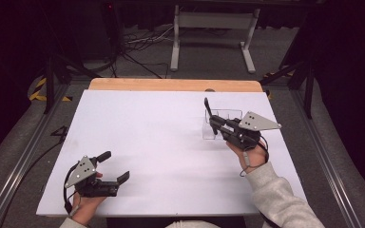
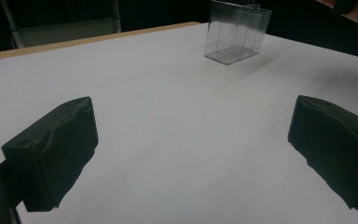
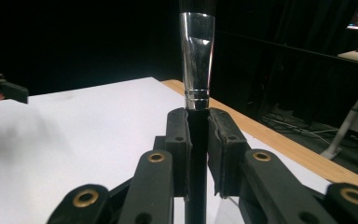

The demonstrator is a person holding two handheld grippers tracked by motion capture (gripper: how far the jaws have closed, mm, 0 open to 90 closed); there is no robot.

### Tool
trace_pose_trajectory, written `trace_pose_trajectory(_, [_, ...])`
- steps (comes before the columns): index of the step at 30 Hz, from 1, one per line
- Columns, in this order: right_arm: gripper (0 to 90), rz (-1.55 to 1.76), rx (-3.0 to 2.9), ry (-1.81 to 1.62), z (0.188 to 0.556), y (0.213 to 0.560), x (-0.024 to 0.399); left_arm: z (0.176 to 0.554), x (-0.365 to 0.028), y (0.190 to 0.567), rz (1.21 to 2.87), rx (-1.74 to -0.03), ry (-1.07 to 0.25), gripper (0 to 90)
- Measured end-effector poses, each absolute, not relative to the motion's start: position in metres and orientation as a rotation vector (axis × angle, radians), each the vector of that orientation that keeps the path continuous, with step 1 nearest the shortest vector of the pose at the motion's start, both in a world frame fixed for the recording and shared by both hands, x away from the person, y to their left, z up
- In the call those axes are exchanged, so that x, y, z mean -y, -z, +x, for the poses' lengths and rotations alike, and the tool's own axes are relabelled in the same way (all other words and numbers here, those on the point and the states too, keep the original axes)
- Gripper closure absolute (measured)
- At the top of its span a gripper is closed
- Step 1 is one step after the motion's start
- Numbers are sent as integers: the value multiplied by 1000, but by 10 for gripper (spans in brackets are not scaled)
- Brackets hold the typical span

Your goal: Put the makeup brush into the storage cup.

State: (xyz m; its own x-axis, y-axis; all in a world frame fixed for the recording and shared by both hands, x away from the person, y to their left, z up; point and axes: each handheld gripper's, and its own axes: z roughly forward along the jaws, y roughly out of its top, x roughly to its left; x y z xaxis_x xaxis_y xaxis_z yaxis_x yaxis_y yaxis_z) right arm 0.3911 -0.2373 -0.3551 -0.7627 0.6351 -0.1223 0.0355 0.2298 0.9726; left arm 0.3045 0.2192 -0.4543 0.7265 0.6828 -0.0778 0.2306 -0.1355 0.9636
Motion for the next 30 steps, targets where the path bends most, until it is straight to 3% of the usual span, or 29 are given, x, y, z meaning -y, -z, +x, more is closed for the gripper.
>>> trace_pose_trajectory(30, [795,773,-1883,-1512,423,355,267,305,-220,454,1704,-736,-456,22])
